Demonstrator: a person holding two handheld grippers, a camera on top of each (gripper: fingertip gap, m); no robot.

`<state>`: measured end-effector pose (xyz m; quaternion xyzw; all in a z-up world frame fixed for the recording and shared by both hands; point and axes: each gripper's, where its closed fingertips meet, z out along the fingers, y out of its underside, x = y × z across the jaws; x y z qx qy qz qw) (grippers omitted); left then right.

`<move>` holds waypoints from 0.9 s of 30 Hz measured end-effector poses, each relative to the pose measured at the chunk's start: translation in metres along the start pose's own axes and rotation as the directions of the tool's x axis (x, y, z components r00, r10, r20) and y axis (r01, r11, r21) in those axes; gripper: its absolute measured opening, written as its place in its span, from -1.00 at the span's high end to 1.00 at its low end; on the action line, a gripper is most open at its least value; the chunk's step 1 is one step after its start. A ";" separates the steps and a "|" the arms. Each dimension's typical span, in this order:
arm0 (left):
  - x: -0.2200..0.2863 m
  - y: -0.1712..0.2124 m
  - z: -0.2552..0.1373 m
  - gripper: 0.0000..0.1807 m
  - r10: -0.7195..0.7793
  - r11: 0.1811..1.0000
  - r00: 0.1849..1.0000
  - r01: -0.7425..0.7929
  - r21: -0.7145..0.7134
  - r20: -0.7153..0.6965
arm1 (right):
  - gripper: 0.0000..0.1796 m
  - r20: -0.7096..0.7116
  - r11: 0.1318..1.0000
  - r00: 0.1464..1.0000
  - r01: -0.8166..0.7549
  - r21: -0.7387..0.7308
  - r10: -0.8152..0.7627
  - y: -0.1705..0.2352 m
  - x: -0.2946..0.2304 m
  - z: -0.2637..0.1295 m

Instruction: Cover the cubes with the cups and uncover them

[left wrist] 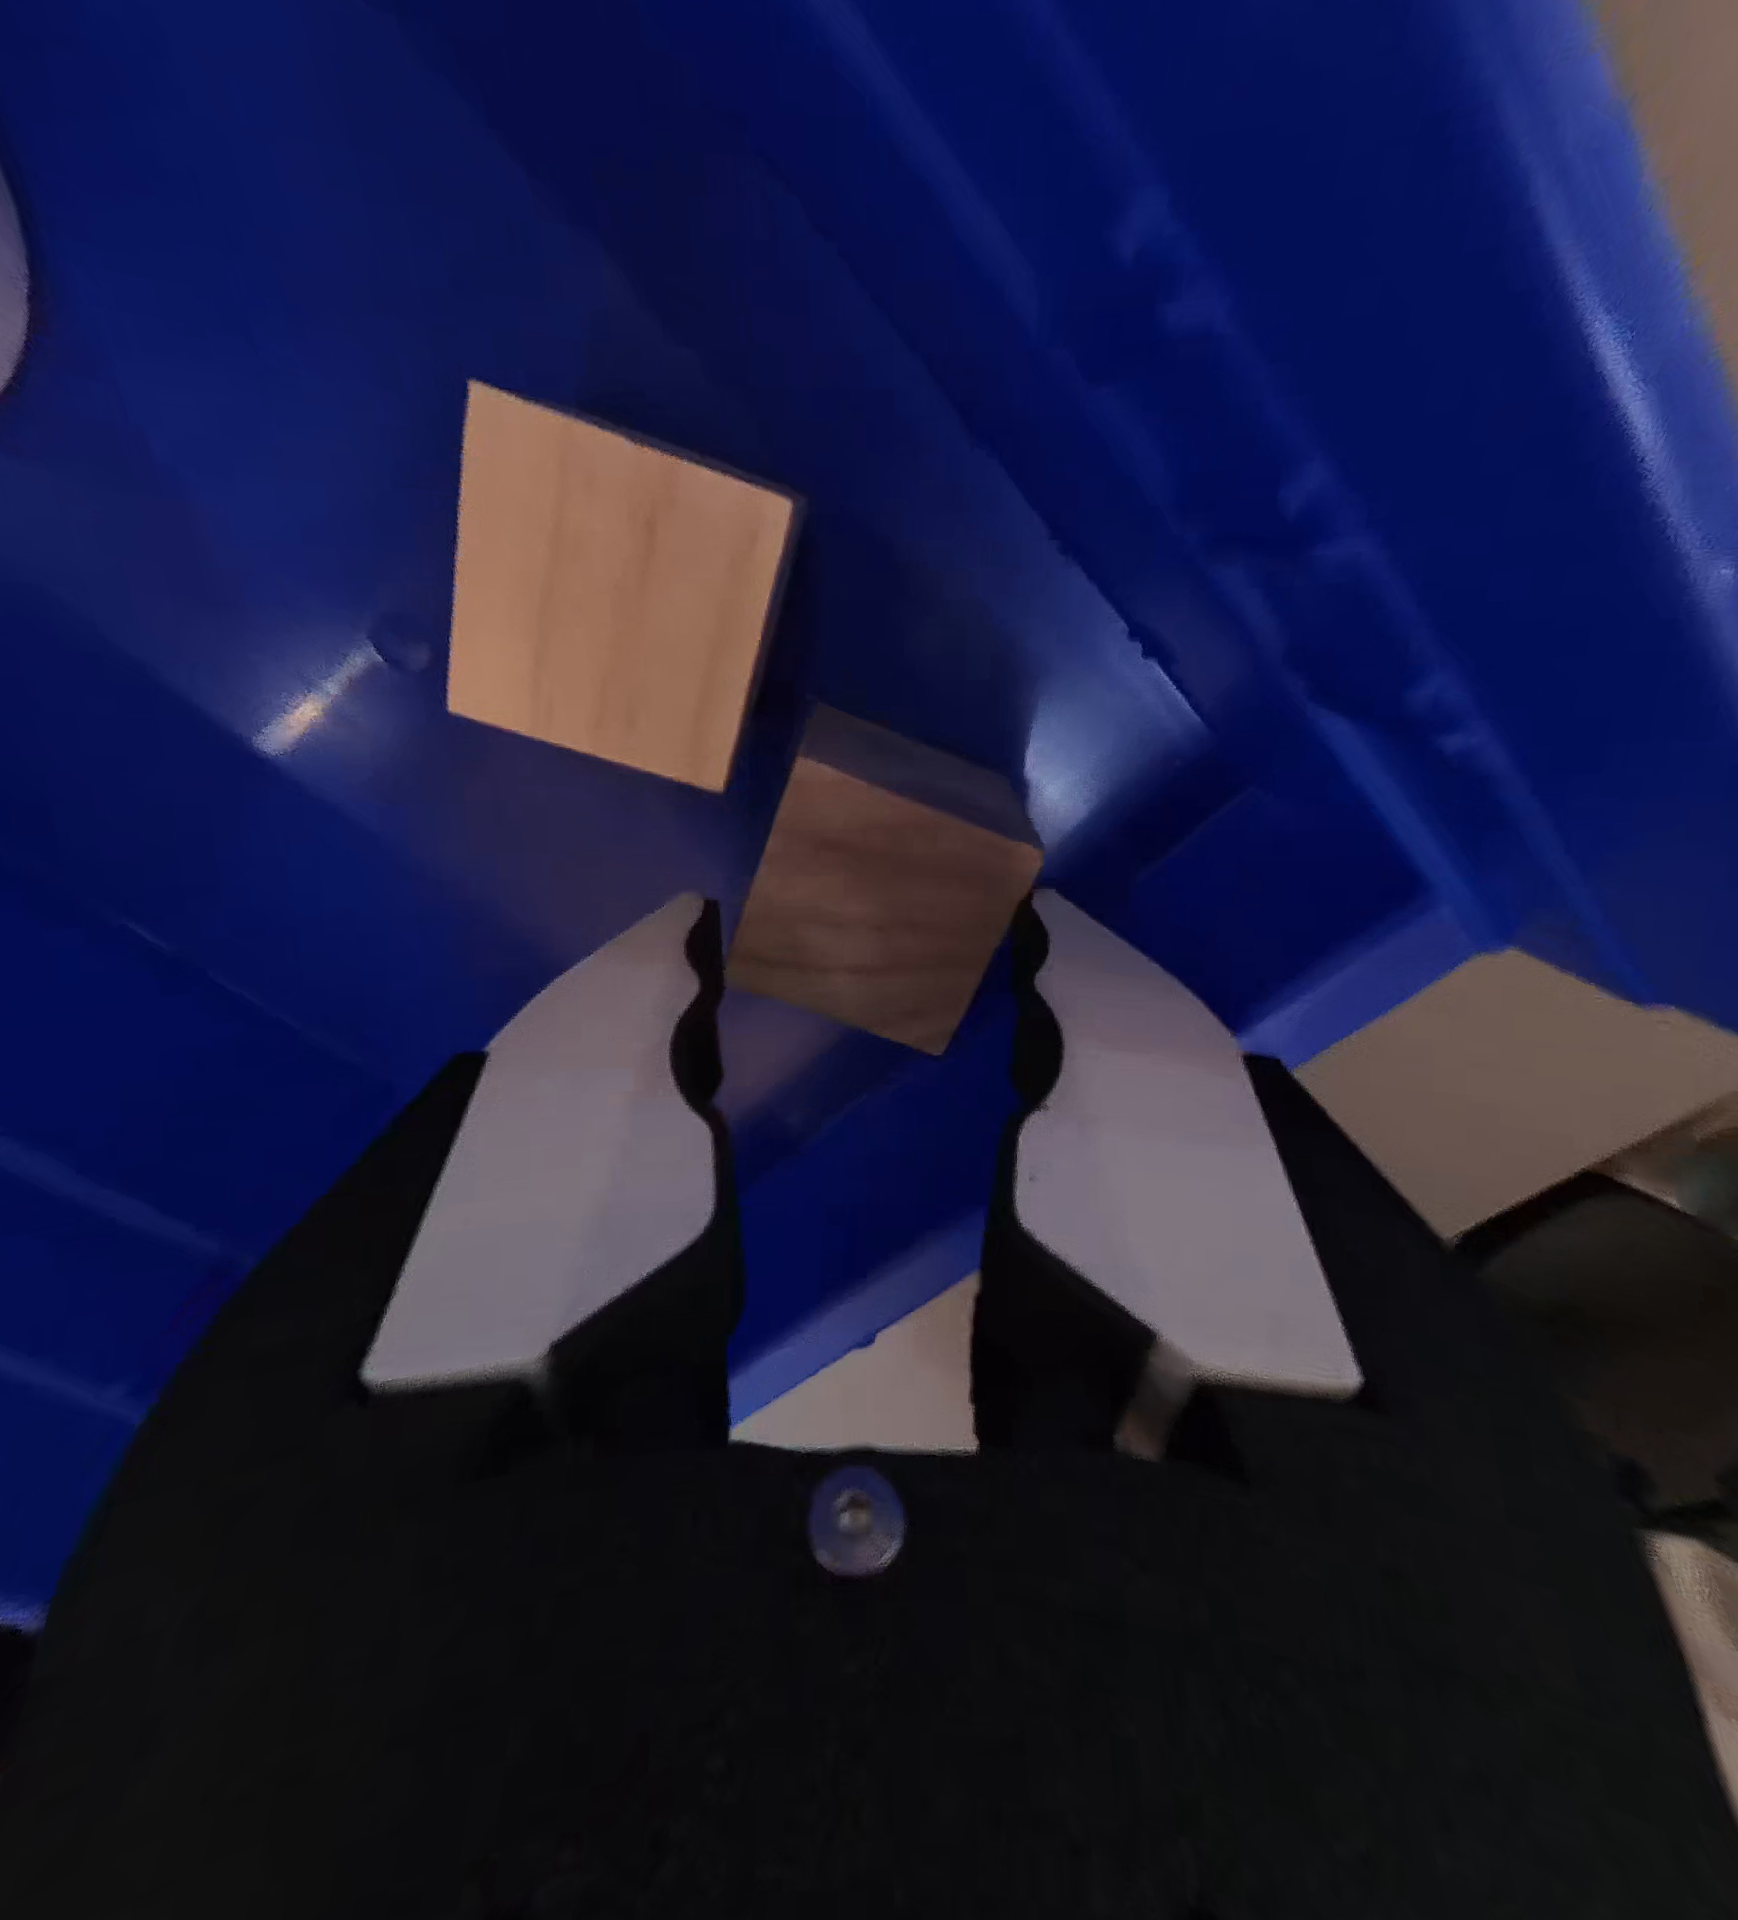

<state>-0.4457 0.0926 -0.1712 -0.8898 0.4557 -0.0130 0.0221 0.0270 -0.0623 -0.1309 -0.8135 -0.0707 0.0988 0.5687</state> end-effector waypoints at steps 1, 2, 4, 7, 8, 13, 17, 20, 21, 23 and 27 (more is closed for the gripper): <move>0.000 0.001 -0.007 0.41 0.007 1.000 1.000 -0.007 0.017 0.000 | 0.55 0.000 1.000 1.000 0.003 -0.002 -0.003 0.000 0.000 0.000; -0.003 0.001 -0.017 0.42 0.002 0.999 1.000 -0.003 0.049 0.014 | 0.55 -0.001 1.000 1.000 0.006 -0.003 -0.006 0.001 -0.001 0.000; -0.006 0.002 -0.047 0.42 -0.015 0.993 0.999 0.010 0.115 0.043 | 0.55 -0.003 1.000 1.000 0.009 -0.002 -0.009 0.001 -0.001 0.001; 0.003 -0.010 -0.107 0.43 0.017 0.966 0.992 -0.049 0.252 0.126 | 0.56 -0.002 1.000 1.000 0.007 -0.001 -0.007 0.000 -0.001 0.001; 0.014 -0.020 -0.126 0.43 0.045 0.950 0.989 -0.087 0.301 0.144 | 0.56 -0.001 1.000 1.000 0.006 -0.001 -0.006 0.000 -0.002 0.001; 0.111 -0.096 -0.149 0.43 0.316 0.854 0.932 -0.361 0.374 0.178 | 0.56 -0.002 1.000 1.000 0.018 0.002 -0.018 -0.001 -0.004 0.001; 0.174 -0.157 -0.087 0.43 0.418 0.826 0.886 -0.462 0.322 0.200 | 0.56 -0.007 1.000 1.000 0.029 0.006 -0.029 -0.003 -0.004 -0.001; 0.206 -0.175 -0.033 0.44 0.473 0.832 0.873 -0.487 0.265 0.120 | 0.56 -0.005 1.000 1.000 0.026 0.008 -0.026 -0.002 -0.004 -0.002; 0.211 -0.178 -0.019 0.44 0.483 0.837 0.869 -0.494 0.238 0.104 | 0.56 -0.007 1.000 1.000 0.026 0.009 -0.026 -0.003 -0.004 -0.002; 0.214 -0.179 0.001 0.44 0.496 0.845 0.864 -0.503 0.182 0.084 | 0.56 -0.005 1.000 1.000 0.023 0.009 -0.022 -0.003 -0.003 -0.003; 0.218 -0.174 0.015 0.44 0.513 0.845 0.857 -0.515 0.144 0.052 | 0.56 0.005 1.000 1.000 0.019 0.009 -0.019 -0.002 -0.005 -0.001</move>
